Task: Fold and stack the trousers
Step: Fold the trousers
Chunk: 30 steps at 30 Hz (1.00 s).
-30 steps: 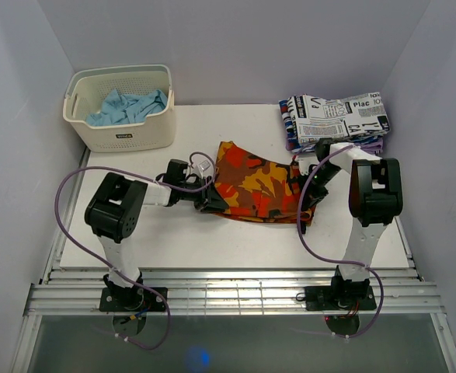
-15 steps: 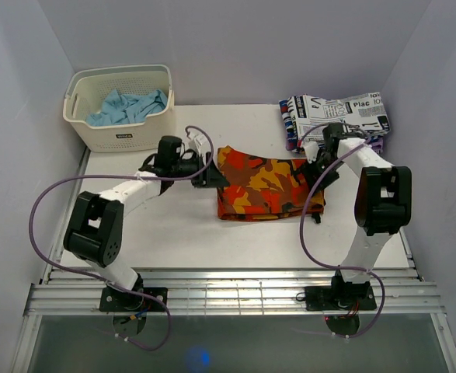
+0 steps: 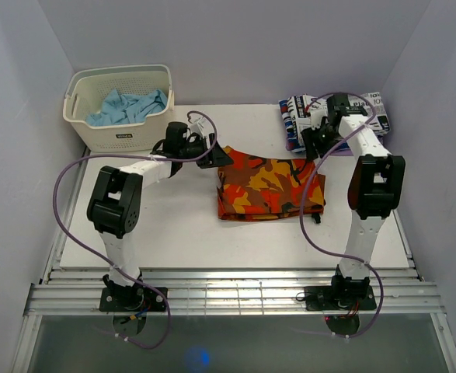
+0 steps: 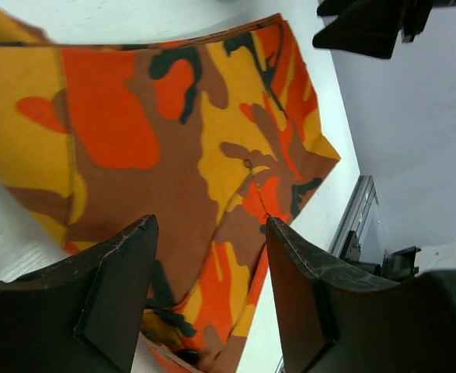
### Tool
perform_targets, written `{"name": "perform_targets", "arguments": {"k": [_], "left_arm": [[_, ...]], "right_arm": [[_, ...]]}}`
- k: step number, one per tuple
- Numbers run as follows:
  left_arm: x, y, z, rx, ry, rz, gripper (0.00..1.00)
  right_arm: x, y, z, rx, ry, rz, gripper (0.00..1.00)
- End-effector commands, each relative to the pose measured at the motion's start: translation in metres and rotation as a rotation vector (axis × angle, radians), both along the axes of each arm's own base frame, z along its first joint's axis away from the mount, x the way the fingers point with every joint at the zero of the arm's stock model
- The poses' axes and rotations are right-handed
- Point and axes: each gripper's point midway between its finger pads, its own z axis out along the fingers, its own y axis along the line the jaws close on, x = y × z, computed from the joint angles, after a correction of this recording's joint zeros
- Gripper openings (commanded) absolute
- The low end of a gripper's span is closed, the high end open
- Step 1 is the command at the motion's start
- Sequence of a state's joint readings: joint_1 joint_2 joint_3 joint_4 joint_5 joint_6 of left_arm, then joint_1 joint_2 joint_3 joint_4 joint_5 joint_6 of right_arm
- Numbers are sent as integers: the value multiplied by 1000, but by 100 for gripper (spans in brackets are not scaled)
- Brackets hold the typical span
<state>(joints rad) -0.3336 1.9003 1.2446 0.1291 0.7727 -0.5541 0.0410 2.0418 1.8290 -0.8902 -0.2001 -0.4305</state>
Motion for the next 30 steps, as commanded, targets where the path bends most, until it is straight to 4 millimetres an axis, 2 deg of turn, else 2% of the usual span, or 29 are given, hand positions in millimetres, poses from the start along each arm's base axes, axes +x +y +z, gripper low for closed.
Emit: {"name": "perform_targets", "arguments": {"k": [1,3,4,5,8,11,12,14,15,16,17,18,19,20,21,23,26,28,30], "left_arm": [[20,5,34,-47,-84,50,68],[19,6,37,-46,-107,44,69],[16,7,35,-44,-109,42,69],[15,8,37,-40,-121,43,69],[11,12,29,-29,-109,50,70],[8,18,23,-22,-91,63,70],[8,23,23,-21,-87,72,70],[-4,29,16,11,-74,54,71],[-10,34,23,56,-165,22,73],[-22,37,18,90,-169,-14,75],[-32,40,15,121,-198,-54,77],[-43,44,20,165,-245,-93,82],[-54,54,3,284,-307,-170,84],[-55,60,-1,364,-357,-194,86],[-48,72,-1,493,-415,-159,88],[-43,86,0,619,-522,-189,90],[-28,89,23,727,-640,-184,93],[-24,77,39,746,-681,-202,94],[-22,66,38,764,-683,-213,94]], "right_arm": [[-16,-15,-28,-6,154,-148,62],[-20,-15,-38,1,185,-181,63],[-19,-29,-41,6,189,-222,65],[-21,-30,-48,12,208,-235,68],[-23,-25,-60,79,253,-245,70],[-25,-10,-62,192,296,-228,63],[-24,-2,-57,242,295,-211,60],[-24,5,-53,283,297,-194,58],[-24,7,-52,293,296,-190,58],[-23,12,-50,323,295,-173,57],[-24,14,-50,334,298,-168,54],[-23,15,-50,344,301,-167,42],[-23,17,-50,358,307,-162,37],[-24,18,-50,362,311,-160,31],[-25,19,-49,368,317,-159,18],[-25,21,-44,380,313,-153,8],[-26,25,-29,407,294,-141,8],[-27,27,-15,418,273,-134,8],[-30,29,-5,430,259,-123,8]]}}
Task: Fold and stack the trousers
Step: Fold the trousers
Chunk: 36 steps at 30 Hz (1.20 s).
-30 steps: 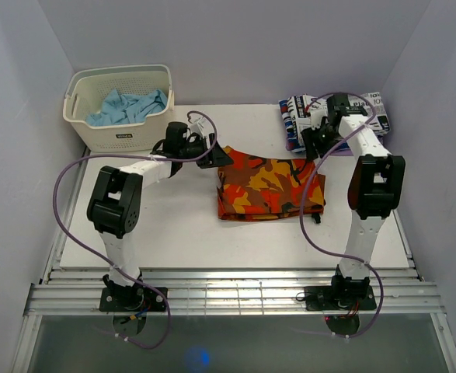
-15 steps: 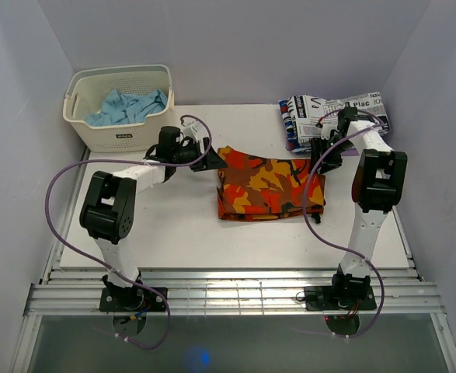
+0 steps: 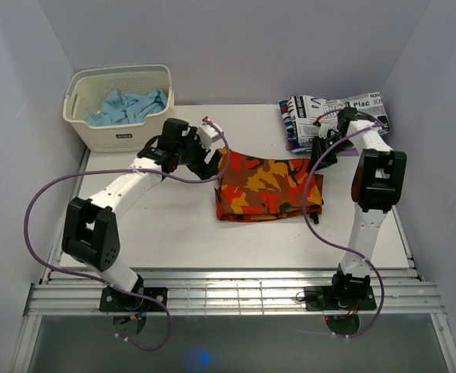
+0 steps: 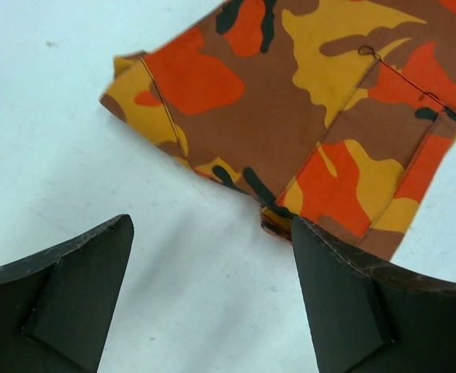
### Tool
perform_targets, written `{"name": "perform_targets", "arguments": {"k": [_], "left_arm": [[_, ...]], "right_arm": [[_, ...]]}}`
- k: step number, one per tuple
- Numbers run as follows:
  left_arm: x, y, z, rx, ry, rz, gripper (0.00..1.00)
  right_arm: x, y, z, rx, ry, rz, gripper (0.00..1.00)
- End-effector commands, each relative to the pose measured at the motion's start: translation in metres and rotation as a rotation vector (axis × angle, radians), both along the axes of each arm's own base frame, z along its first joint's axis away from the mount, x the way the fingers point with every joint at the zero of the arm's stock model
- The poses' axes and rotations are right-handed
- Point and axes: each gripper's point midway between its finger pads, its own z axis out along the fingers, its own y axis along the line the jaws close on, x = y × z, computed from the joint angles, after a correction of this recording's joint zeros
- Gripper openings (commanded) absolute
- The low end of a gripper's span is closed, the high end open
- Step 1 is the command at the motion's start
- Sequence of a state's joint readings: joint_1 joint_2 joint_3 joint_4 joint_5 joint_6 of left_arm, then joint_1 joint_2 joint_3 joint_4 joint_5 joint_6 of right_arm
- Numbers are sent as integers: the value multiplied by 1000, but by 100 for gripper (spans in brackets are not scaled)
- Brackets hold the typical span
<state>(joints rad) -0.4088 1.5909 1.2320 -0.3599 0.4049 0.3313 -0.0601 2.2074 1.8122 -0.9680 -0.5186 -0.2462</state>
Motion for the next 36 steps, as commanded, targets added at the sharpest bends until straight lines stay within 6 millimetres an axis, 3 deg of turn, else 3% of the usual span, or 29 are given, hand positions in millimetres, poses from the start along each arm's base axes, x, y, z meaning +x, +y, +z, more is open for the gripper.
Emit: {"name": "perform_targets", "arguments": {"k": [1,5,7,8,9,10,11,13,14,15,20,22,24,25,27,32,36], "left_arm": [[9,-1,19,125,-107,-24,94],[5,-10,12,85,-51,-7,94],[-11,-16,16,33,-26,-57,94],[-30,-16,1,26,3,-96,94],[-35,-18,22,-5,-105,-132,98],[-41,-16,15,30,-144,-143,98],[-60,-21,-7,98,-158,-183,98],[-54,-12,-1,214,-310,-170,98],[-62,-12,-10,242,-326,-190,98],[-64,-15,-1,231,-378,-209,98],[-93,-38,-18,296,-459,-375,98],[-92,-43,-33,341,-491,-373,98],[-90,-58,-30,353,-583,-379,98],[-86,-55,-35,393,-603,-350,98],[-86,-67,-44,420,-641,-378,98],[-85,-85,-52,442,-668,-423,98],[-89,-89,-72,489,-671,-470,98]], "right_arm": [[-2,16,61,84,-104,27,8],[-12,27,88,151,-134,43,8],[-18,29,95,166,-142,44,8],[-19,30,96,169,-142,45,8],[-22,30,94,168,-134,44,8],[-22,29,90,163,-127,41,8],[-23,28,87,159,-113,39,8],[-24,27,78,148,-86,39,8],[-26,26,76,147,-77,39,8],[-26,26,74,143,-73,39,8],[-28,23,68,125,-64,37,8],[-30,22,67,122,-60,38,8],[-32,22,65,122,-52,38,8],[-32,22,64,122,-53,39,8],[-35,21,61,116,-45,40,8],[-34,21,57,118,-40,41,8],[-34,22,55,120,-33,41,8]]}}
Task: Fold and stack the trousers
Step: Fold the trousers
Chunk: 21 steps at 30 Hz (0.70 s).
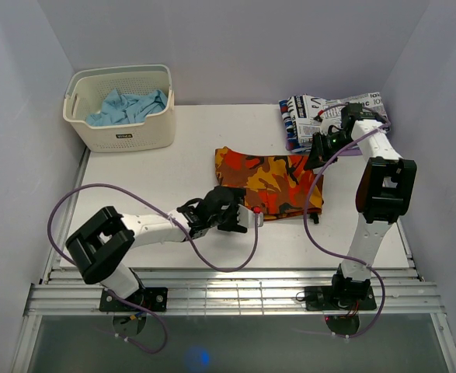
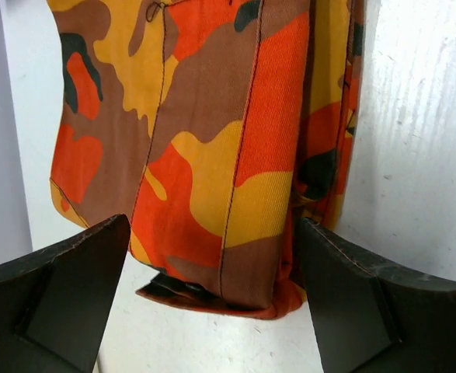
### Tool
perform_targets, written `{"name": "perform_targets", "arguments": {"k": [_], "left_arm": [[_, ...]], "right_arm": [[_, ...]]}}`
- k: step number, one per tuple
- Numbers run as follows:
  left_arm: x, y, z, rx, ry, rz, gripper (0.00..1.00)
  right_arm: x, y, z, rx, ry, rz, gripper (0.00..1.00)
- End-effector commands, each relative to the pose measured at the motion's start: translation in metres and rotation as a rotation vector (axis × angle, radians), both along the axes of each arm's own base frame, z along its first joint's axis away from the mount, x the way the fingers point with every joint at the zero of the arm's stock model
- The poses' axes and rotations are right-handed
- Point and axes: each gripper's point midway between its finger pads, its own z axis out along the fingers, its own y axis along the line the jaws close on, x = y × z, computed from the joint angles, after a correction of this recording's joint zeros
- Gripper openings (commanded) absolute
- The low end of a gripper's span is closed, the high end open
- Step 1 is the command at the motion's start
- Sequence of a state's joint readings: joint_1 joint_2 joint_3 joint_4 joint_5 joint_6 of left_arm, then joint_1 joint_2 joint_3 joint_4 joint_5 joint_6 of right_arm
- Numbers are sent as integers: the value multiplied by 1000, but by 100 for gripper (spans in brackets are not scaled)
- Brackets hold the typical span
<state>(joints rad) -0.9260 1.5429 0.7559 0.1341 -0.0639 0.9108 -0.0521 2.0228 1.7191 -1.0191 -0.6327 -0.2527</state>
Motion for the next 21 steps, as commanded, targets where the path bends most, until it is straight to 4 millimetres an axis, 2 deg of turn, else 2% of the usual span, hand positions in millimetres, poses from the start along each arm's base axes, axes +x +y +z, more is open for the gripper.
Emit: {"name": "perform_targets", "arguments": {"k": [1,6,12,16,21], "left_arm": [[6,-9,7,10,-86,-25,98],[0,1,-27,107,-63,-38,98],[-2,15,-52,182,-36,-1,98],[-7,19,-60,200,17,20,98],[-11,25,-65,202,60,56,98]], "right_arm": [[-3,0,-4,11,19,10,8],[-6,0,-3,7,17,14,8],[-7,-3,3,-5,1,16,8],[-8,-8,9,-20,-13,19,8],[-11,-28,20,-43,-22,-8,8]]}}
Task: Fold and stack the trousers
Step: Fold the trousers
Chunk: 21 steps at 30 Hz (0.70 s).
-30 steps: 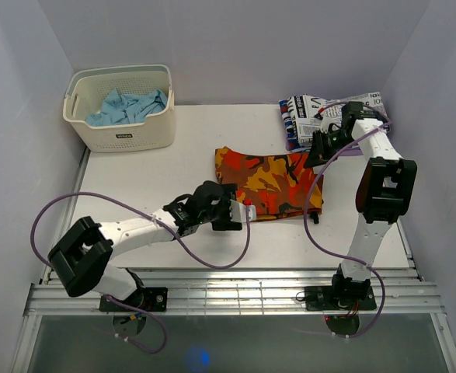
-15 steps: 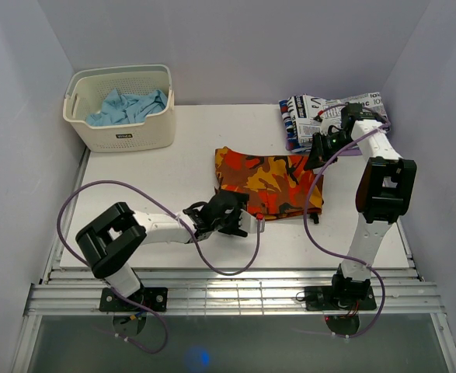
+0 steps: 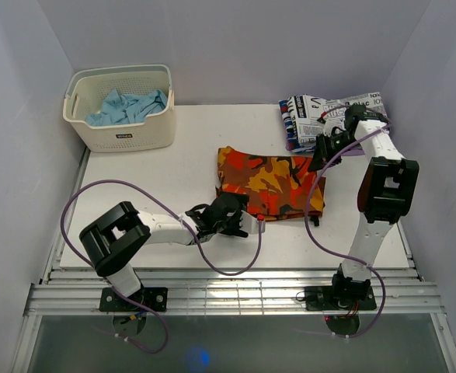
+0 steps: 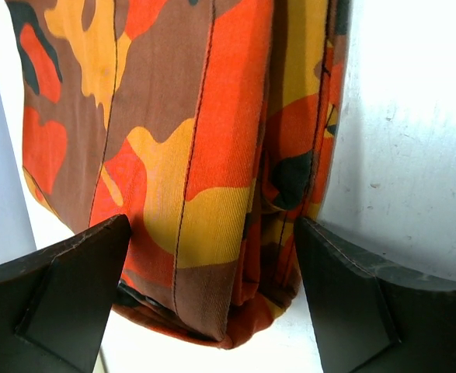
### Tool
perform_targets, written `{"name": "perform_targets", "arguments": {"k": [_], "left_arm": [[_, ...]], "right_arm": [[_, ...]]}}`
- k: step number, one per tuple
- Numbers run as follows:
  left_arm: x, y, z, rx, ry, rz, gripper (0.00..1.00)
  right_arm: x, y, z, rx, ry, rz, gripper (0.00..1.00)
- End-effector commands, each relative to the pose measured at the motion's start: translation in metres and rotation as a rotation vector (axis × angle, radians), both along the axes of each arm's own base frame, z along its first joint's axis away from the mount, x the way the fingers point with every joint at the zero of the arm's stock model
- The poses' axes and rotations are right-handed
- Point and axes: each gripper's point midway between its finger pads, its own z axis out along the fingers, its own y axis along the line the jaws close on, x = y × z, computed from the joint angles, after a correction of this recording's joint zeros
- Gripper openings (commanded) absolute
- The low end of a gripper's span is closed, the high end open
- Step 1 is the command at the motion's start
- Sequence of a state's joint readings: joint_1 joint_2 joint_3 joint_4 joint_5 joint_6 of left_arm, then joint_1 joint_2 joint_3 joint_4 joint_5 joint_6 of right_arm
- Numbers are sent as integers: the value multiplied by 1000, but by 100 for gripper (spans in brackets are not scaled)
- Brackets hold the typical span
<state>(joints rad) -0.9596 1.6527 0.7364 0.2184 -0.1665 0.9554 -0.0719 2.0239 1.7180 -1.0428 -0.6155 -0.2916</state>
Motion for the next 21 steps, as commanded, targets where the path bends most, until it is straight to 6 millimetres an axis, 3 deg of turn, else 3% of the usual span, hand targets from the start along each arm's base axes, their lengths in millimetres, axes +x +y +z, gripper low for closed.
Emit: {"name": "perform_targets", "arguments": {"k": [1,15,21], "left_arm": [[-16,23,-34,104,115,43,98],[-22,26,-41,111,181,83,98],[-23,26,-44,108,204,95,98]], "right_arm": [[-9,-19,24,-20,-25,-17,8],[-30,-48,18,11,75,-84,8],[-60,-59,1,-20,153,-78,8]]}}
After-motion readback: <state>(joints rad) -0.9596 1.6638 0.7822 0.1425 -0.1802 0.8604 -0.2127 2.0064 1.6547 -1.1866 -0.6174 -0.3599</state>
